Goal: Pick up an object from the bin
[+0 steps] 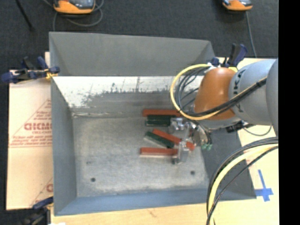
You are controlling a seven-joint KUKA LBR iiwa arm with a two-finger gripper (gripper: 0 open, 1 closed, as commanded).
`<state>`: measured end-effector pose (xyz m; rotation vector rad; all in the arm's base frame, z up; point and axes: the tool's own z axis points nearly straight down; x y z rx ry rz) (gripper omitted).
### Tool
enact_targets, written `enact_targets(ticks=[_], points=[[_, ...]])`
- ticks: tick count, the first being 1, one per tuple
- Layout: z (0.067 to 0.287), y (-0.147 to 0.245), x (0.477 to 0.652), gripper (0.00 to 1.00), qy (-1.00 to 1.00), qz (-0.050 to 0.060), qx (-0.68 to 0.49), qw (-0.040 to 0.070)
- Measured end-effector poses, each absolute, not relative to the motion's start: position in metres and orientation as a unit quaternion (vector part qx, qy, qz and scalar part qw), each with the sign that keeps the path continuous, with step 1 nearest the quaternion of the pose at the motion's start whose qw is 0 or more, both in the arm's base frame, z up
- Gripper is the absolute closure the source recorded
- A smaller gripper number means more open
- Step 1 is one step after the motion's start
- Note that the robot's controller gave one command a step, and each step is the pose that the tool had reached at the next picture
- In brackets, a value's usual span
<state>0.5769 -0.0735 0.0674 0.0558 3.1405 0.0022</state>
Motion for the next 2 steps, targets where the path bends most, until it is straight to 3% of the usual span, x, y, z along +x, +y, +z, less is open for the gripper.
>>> enact_targets(ticks=[1,2], points=[[0.1015,-0.0662,0.5675,0.00,0.995,0.001,0.100,0.004],[0.1002,-0.0590,0.5576,0.00,0.987,0.001,0.162,0.001]])
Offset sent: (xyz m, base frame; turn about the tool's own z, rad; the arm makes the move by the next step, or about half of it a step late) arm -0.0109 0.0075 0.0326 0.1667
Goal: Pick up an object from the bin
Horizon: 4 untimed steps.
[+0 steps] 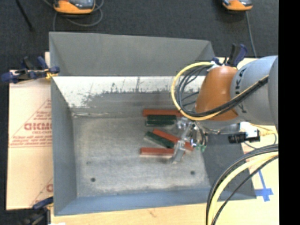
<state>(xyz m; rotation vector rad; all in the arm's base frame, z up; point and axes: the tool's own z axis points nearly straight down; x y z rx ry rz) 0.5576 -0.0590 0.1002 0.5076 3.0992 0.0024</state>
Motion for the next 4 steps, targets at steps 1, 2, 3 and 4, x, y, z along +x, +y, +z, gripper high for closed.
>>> enact_targets(ticks=[1,2,3,4], points=[[0.070,-0.062,0.560,0.00,0.975,0.001,0.223,-0.001],[0.070,-0.064,0.560,0.00,0.976,-0.001,0.220,0.000],[0.070,-0.064,0.560,1.00,0.976,-0.001,0.219,0.000],[0.111,-0.064,0.562,1.00,0.976,0.000,0.216,0.003]])
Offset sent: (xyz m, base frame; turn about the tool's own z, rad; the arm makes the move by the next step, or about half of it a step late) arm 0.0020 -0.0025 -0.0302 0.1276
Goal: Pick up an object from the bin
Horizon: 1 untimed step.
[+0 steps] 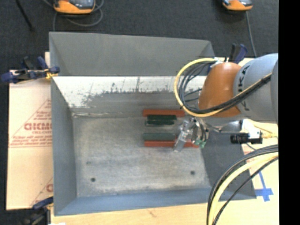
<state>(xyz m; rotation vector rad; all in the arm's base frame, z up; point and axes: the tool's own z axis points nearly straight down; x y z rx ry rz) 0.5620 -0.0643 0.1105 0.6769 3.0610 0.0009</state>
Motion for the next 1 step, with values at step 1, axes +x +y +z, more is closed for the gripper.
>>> enact_targets(ticks=[1], points=[[0.1307,-0.0645,0.5633,1.00,0.977,0.000,0.213,0.003]])
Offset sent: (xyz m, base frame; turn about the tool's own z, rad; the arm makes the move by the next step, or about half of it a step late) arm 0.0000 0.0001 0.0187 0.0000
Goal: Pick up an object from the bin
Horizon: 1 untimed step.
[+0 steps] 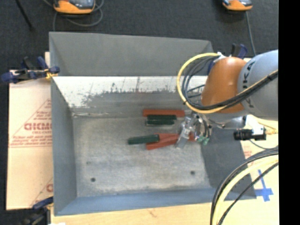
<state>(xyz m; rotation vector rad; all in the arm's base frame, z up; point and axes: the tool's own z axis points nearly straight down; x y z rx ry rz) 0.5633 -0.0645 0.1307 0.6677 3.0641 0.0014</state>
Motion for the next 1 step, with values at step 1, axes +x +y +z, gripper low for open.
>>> enact_targets(ticks=[1], points=[[0.1976,-0.0652,0.5655,1.00,0.978,0.001,0.208,0.005]])
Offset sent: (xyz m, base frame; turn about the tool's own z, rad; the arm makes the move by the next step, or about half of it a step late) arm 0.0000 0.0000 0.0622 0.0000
